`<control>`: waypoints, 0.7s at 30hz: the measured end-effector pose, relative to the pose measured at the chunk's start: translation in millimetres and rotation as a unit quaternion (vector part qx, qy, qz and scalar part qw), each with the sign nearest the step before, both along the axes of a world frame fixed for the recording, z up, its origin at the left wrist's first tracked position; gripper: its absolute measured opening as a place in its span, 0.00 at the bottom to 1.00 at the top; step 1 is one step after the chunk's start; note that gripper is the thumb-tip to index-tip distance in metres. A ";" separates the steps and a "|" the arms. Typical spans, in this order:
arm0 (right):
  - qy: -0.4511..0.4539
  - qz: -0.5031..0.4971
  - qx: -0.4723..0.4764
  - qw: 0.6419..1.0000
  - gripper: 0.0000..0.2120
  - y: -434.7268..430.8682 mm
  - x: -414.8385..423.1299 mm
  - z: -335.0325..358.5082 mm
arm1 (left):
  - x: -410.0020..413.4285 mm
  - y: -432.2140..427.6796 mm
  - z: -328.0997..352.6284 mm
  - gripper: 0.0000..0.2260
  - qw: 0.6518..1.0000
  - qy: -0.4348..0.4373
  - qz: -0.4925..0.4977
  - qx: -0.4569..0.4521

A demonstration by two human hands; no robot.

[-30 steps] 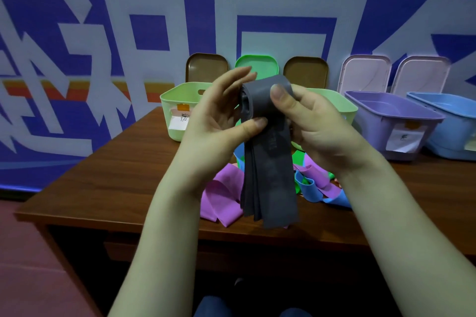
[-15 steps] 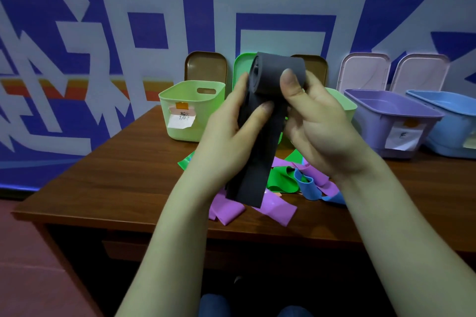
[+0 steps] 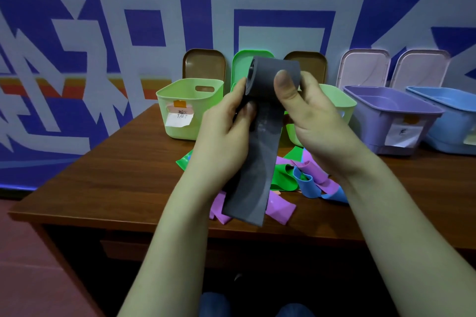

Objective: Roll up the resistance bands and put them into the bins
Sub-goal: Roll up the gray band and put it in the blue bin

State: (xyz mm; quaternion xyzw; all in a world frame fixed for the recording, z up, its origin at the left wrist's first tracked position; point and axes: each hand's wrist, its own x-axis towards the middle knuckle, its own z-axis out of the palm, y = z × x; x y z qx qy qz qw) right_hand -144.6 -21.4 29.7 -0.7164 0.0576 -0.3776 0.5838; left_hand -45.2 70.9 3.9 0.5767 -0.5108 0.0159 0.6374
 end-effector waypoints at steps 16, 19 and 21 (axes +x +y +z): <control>-0.036 0.103 0.000 0.994 0.20 -4.4 -3.7 -3.5 | 0.5 20.3 14.8 0.18 0.969 0.213 -0.118 0.045; -0.031 0.110 -0.021 0.993 0.23 -5.2 -1.1 -5.4 | -2.4 18.3 16.8 0.18 0.948 0.283 -0.139 0.041; -0.031 0.106 -0.033 0.993 0.23 -5.8 0.5 -8.3 | -2.2 15.4 15.2 0.19 0.961 0.248 -0.106 0.051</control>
